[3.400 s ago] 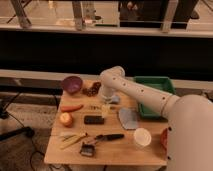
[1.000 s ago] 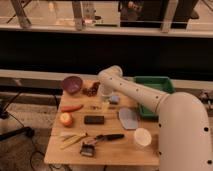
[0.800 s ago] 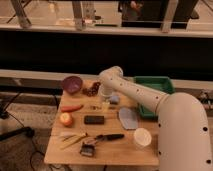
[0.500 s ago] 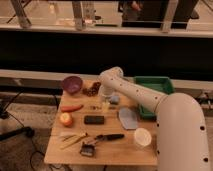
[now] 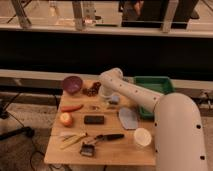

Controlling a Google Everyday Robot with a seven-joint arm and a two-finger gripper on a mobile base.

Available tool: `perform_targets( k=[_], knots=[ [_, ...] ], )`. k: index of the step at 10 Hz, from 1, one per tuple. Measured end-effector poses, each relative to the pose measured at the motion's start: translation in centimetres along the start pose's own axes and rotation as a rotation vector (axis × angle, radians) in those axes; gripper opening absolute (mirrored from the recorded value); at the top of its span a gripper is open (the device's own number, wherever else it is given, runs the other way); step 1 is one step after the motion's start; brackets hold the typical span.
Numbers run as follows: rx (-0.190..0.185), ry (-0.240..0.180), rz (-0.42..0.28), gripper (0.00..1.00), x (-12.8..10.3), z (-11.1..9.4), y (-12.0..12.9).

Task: Place fork in metal cup

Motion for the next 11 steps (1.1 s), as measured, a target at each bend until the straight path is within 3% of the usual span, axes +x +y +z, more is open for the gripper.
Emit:
perform_targets(
  k=[9,11],
  knots=[
    [-0.023,0.007,0.03,0.59,1.9,1.4,0.2],
    [-0.024,0.01,0.031,0.44,2.0,1.3,0.2]
  ],
)
